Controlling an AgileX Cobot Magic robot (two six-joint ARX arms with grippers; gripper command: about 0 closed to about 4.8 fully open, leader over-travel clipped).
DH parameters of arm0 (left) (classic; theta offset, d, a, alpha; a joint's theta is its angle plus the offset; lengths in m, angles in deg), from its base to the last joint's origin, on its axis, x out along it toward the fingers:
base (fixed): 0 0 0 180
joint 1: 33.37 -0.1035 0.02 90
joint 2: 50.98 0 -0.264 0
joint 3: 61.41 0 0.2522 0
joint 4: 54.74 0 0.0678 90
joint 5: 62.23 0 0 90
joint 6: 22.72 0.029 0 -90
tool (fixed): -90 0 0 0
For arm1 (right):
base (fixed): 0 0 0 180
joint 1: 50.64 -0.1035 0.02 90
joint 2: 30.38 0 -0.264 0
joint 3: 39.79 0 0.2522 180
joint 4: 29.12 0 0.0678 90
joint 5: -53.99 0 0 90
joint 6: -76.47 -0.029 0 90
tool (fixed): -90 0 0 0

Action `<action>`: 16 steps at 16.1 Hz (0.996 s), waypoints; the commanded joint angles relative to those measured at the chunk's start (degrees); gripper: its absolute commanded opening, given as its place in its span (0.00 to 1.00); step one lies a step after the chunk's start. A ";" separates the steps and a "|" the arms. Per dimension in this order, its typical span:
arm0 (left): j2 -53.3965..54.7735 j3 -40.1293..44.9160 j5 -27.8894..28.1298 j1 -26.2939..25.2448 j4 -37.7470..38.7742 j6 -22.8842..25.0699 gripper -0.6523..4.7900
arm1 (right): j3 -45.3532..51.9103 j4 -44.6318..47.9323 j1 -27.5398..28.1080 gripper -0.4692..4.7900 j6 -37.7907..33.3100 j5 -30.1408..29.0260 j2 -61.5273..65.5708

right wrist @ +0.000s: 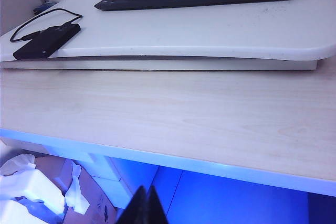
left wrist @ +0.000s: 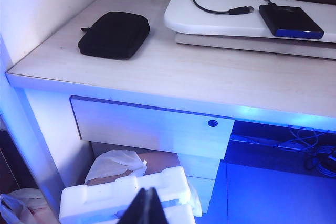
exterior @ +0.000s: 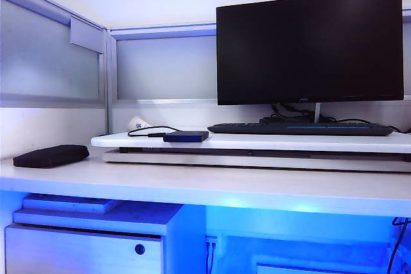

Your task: Unplug the data cable of the portable hard drive.

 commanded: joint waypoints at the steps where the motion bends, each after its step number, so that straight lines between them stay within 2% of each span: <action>1: 0.04 0.42 -0.24 0.00 0.02 0.02 0.11 | 0.00 0.39 0.09 0.08 0.00 0.24 -0.02; 6: 0.04 0.39 -0.24 0.00 -4.92 0.02 0.11 | 0.00 0.39 0.09 0.08 -0.02 0.24 -0.02; 7: 0.04 0.28 -0.90 0.02 -5.53 -0.07 0.11 | 0.00 0.61 0.09 0.12 -0.02 0.24 -0.02; 8: 0.04 0.28 -4.42 0.02 -6.78 -0.22 0.14 | 0.00 1.09 0.09 0.25 -0.02 0.24 -0.02; 9: 0.04 0.24 -8.94 0.02 -8.35 -0.98 0.36 | -0.07 1.29 0.09 0.33 -0.02 0.24 -0.02; 10: 0.04 0.22 -11.34 0.02 -9.99 -3.17 0.51 | -0.13 1.70 0.07 0.34 -0.04 0.22 -0.02; 11: 0.04 0.22 -13.03 0.02 -12.98 -7.39 0.60 | -0.13 5.31 0.04 0.35 -0.52 0.02 -0.02; 14: 0.04 0.24 -13.35 0.02 -15.93 -13.38 0.78 | -0.50 8.76 0.07 0.51 -4.07 0.02 -0.02; 16: 0.04 0.24 -13.35 0.04 -17.88 -17.11 0.82 | -1.07 9.92 0.04 0.53 -7.74 0.00 -0.02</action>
